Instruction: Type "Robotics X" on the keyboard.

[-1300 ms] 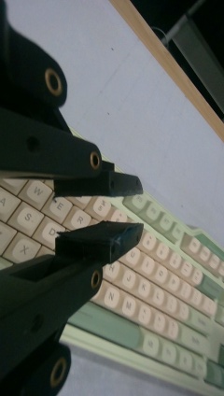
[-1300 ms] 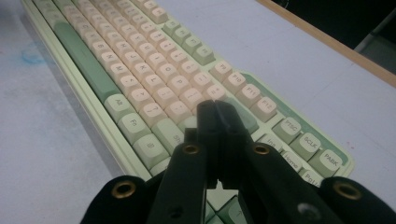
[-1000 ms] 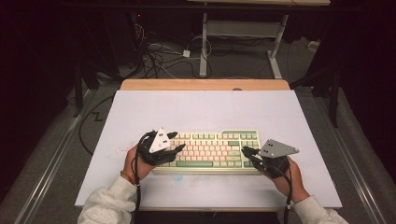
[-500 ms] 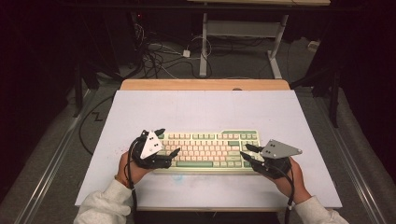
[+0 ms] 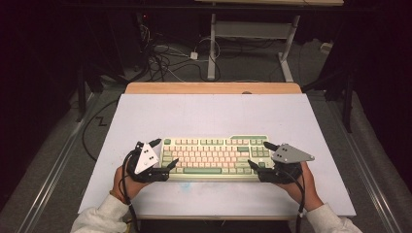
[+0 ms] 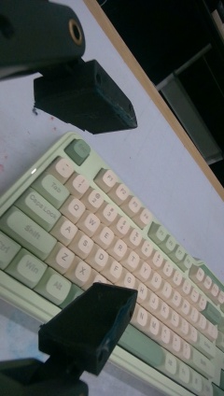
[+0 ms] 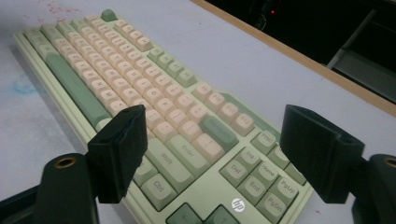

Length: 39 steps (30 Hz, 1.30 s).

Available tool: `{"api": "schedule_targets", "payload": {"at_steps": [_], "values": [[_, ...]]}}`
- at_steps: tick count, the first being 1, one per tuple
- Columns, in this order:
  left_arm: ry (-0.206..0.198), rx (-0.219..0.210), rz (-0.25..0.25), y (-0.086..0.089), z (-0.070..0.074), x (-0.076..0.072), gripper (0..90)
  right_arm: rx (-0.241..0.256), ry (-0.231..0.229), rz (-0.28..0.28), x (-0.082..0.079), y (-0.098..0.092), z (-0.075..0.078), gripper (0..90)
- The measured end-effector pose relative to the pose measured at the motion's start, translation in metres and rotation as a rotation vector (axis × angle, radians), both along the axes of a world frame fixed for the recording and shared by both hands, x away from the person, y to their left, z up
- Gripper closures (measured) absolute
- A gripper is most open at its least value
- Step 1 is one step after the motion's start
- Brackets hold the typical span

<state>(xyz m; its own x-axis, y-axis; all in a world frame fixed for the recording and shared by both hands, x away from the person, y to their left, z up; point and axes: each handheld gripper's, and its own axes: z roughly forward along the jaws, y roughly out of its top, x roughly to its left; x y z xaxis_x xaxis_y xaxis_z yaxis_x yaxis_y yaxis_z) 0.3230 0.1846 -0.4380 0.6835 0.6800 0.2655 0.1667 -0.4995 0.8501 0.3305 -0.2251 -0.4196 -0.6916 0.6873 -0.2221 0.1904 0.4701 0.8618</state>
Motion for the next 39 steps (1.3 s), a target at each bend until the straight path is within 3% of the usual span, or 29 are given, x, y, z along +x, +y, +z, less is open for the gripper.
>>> {"api": "schedule_targets", "payload": {"at_steps": [16, 19, 21, 23, 24, 25, 26, 27, 29, 30, 32, 33, 39], "values": [[0.034, 0.017, 0.035, 0.022, -0.013, -0.018, 15.8, -0.010, 0.001, 0.014, 0.007, 0.009, -0.001, 21.4], [0.048, 0.025, 0.039, 0.026, -0.016, -0.021, 15.8, -0.017, 0.003, 0.018, 0.009, 0.011, -0.002, 26.1], [0.056, 0.031, 0.041, 0.027, -0.018, -0.022, 15.9, -0.012, -0.004, 0.008, 0.011, 0.013, -0.001, 37.8], [0.060, 0.032, 0.043, 0.028, -0.019, -0.025, 15.8, -0.012, -0.005, 0.002, 0.014, 0.016, 0.000, 57.9], [0.063, 0.036, 0.043, 0.028, -0.020, -0.026, 15.8, -0.012, -0.005, 0.002, 0.014, 0.016, 0.000, 57.9], [0.066, 0.040, 0.044, 0.028, -0.020, -0.026, 15.8, -0.018, 0.014, 0.017, 0.017, 0.019, -0.001, 67.1], [0.064, 0.049, 0.044, 0.029, -0.021, -0.027, 15.8, -0.018, 0.014, 0.017, 0.017, 0.019, -0.001, 67.1], [0.063, 0.054, 0.047, 0.029, -0.021, -0.028, 15.8, -0.023, 0.016, 0.022, 0.019, 0.023, -0.001, 76.3], [0.065, 0.057, 0.046, 0.030, -0.022, -0.029, 15.8, -0.021, 0.024, 0.035, 0.020, 0.024, -0.001, 80.2], [0.065, 0.055, 0.045, 0.030, -0.022, -0.030, 15.8, -0.035, 0.029, 0.046, 0.022, 0.029, 0.000, 89.9], [0.064, 0.064, 0.042, 0.031, -0.022, -0.031, 15.8, -0.037, 0.035, 0.054, 0.023, 0.031, 0.000, 90.0], [0.064, 0.065, 0.041, 0.031, -0.022, -0.032, 15.8, -0.066, 0.035, 0.060, 0.025, 0.038, 0.000, 90.0], [0.078, 0.067, 0.036, 0.032, -0.026, -0.031, 16.2, -0.074, 0.057, 0.091, 0.031, 0.055, -0.003, 90.0]]}}
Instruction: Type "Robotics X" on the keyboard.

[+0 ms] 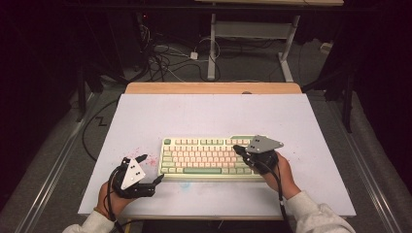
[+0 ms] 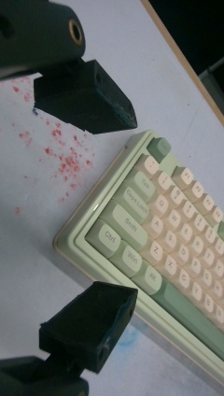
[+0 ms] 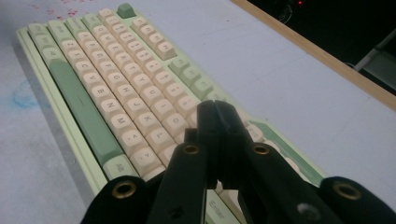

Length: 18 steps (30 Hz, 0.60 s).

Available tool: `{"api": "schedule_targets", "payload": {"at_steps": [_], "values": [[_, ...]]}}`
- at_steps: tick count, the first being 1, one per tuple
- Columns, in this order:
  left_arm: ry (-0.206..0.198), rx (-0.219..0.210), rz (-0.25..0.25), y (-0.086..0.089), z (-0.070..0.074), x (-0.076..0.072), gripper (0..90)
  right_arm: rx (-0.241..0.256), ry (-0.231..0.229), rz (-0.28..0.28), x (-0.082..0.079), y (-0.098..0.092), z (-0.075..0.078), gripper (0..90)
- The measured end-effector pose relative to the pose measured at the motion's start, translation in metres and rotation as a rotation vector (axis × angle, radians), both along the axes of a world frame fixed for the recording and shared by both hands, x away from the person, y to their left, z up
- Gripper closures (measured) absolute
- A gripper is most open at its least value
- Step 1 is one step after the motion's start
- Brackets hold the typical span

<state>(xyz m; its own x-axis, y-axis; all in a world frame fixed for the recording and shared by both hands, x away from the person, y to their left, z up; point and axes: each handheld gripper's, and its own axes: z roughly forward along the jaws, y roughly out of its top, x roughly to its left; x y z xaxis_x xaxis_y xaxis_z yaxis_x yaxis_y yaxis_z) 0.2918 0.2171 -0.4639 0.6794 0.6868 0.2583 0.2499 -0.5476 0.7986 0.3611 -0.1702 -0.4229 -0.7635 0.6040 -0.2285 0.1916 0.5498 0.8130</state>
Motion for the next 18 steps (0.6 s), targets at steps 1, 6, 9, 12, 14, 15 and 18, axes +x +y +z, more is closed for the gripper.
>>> {"api": "schedule_targets", "payload": {"at_steps": [1, 6, 9, 12, 14, 15, 18], "values": [[0.003, 0.004, -0.003, 0.000, -0.001, 0.000, 16.2, -0.007, 0.010, 0.006, 0.003, 0.006, -0.002, 90.0], [0.008, 0.015, -0.009, -0.001, -0.002, -0.001, 16.2, -0.026, 0.029, 0.020, 0.010, 0.019, -0.007, 90.0], [0.009, 0.024, -0.009, -0.001, -0.003, -0.001, 16.3, -0.041, 0.037, 0.035, 0.013, 0.026, -0.011, 90.0], [0.014, 0.031, -0.010, -0.001, -0.004, -0.002, 16.4, -0.052, 0.046, 0.049, 0.017, 0.032, -0.014, 90.0], [0.015, 0.040, -0.012, 0.000, -0.003, -0.003, 16.4, -0.062, 0.049, 0.051, 0.018, 0.034, -0.015, 90.0], [0.014, 0.039, -0.008, 0.000, -0.003, -0.003, 16.4, -0.067, 0.051, 0.048, 0.019, 0.036, -0.017, 90.0], [0.014, 0.032, -0.004, 0.001, -0.003, -0.004, 16.4, -0.088, 0.068, 0.052, 0.022, 0.041, -0.021, 90.0]]}}
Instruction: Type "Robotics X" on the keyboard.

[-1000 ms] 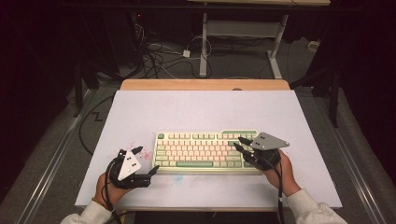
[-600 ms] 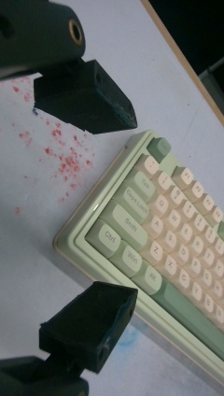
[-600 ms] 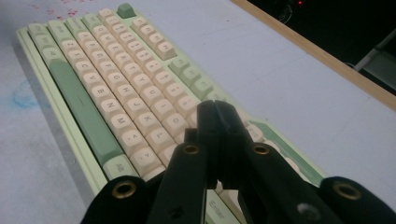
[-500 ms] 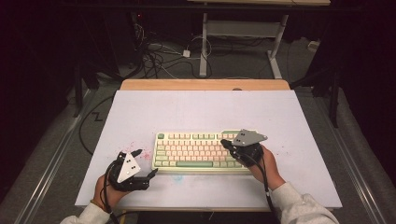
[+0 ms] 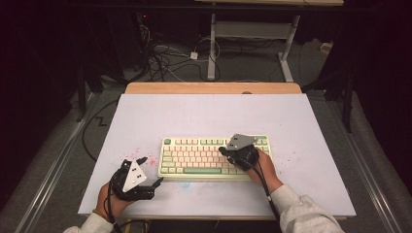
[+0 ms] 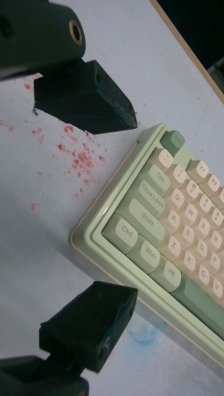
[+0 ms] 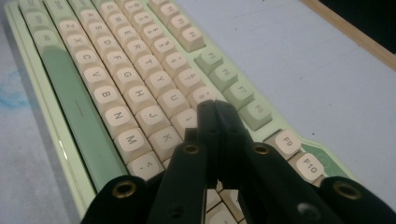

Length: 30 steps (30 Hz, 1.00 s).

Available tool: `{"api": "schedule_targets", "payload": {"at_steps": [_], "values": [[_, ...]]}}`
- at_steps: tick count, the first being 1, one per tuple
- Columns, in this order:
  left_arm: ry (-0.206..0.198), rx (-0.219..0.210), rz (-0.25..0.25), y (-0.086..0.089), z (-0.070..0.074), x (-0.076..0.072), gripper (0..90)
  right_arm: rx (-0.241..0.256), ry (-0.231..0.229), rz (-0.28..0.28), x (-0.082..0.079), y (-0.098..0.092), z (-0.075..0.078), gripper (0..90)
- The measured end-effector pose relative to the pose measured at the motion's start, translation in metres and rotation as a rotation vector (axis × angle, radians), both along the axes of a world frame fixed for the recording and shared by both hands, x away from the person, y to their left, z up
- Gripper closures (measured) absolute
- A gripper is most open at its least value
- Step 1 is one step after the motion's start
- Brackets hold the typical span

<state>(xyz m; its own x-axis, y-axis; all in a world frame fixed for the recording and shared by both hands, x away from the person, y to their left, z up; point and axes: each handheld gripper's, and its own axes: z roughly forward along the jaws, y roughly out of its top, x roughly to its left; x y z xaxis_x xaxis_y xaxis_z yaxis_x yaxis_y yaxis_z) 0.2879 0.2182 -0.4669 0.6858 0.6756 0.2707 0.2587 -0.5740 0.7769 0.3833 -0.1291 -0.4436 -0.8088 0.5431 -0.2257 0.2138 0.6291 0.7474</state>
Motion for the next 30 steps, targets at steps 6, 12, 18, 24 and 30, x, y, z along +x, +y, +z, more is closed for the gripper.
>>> {"api": "schedule_targets", "payload": {"at_steps": [6, 12, 18, 24, 30], "values": [[0.004, 0.015, -0.001, -0.001, 0.000, 0.000, 16.9, -0.040, 0.010, 0.011, 0.006, 0.007, -0.007, 90.0], [0.010, 0.029, -0.006, -0.001, -0.001, -0.002, 17.2, -0.062, 0.006, 0.004, 0.006, 0.009, -0.008, 90.0], [0.011, 0.028, -0.010, -0.001, -0.001, -0.002, 17.2, -0.115, 0.022, 0.007, 0.006, 0.014, -0.010, 90.0], [0.010, 0.023, -0.012, -0.001, 0.000, -0.002, 17.2, -0.090, 0.018, -0.002, 0.005, 0.011, -0.002, 90.0], [0.010, 0.026, -0.012, -0.001, 0.001, -0.001, 17.2, -0.038, 0.003, -0.007, 0.002, 0.004, 0.008, 90.0]]}}
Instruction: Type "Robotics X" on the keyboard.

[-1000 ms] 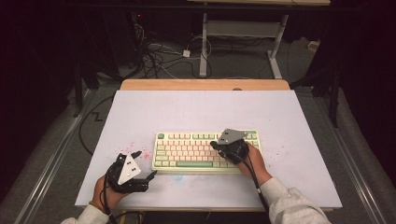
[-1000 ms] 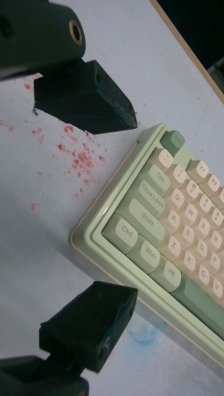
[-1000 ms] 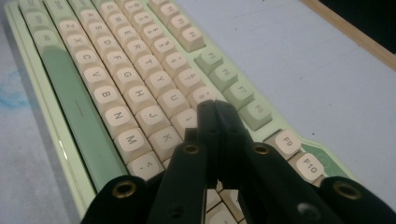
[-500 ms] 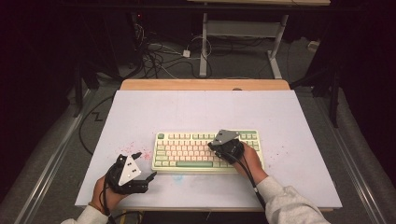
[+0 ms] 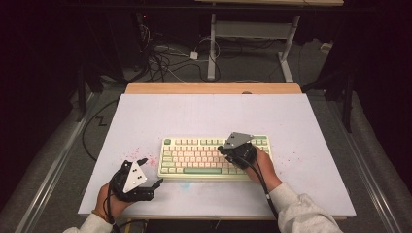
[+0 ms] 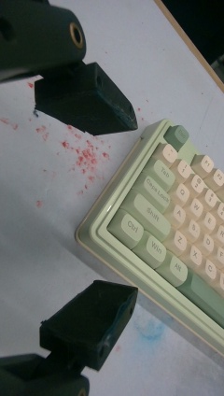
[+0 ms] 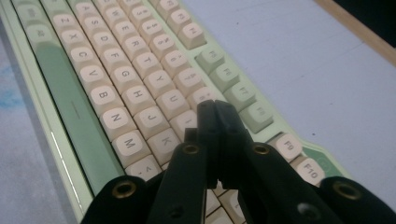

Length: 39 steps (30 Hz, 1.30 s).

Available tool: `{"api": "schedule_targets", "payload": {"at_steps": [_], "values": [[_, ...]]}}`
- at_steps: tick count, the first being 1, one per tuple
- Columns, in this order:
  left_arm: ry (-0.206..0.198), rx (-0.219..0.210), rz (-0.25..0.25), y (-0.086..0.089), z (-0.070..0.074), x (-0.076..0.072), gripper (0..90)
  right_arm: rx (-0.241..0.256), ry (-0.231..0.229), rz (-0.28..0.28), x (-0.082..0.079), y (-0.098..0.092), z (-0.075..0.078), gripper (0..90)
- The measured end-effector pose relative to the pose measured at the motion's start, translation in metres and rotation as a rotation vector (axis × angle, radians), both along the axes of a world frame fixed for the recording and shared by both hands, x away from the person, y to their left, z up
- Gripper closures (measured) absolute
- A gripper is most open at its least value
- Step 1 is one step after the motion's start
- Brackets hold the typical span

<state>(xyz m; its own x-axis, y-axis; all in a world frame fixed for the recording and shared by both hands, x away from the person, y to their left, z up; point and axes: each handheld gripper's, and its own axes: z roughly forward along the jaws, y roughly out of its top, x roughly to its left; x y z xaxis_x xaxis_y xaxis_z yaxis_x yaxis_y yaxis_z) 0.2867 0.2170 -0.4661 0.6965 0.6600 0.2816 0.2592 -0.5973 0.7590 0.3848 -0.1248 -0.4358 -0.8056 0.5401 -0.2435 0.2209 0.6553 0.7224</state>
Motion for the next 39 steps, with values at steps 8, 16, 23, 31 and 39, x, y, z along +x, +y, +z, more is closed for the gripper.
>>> {"api": "schedule_targets", "payload": {"at_steps": [8, 16, 23, 31, 39], "values": [[-0.003, 0.009, 0.002, -0.001, 0.000, 0.000, 17.2, 0.063, -0.031, -0.005, -0.005, -0.011, 0.012, 86.9], [0.000, 0.004, -0.008, -0.004, 0.000, 0.003, 17.1, 0.109, -0.066, -0.017, -0.010, -0.021, 0.018, 74.8], [0.004, -0.002, -0.006, -0.002, 0.000, 0.005, 17.1, 0.150, -0.086, -0.028, -0.015, -0.026, 0.023, 59.6], [0.005, -0.004, -0.007, -0.002, 0.001, 0.006, 17.1, 0.184, -0.121, -0.045, -0.019, -0.029, 0.027, 33.8], [0.007, -0.007, -0.006, -0.002, 0.001, 0.006, 17.1, 0.213, -0.178, -0.048, -0.027, -0.033, 0.032, 20.9]]}}
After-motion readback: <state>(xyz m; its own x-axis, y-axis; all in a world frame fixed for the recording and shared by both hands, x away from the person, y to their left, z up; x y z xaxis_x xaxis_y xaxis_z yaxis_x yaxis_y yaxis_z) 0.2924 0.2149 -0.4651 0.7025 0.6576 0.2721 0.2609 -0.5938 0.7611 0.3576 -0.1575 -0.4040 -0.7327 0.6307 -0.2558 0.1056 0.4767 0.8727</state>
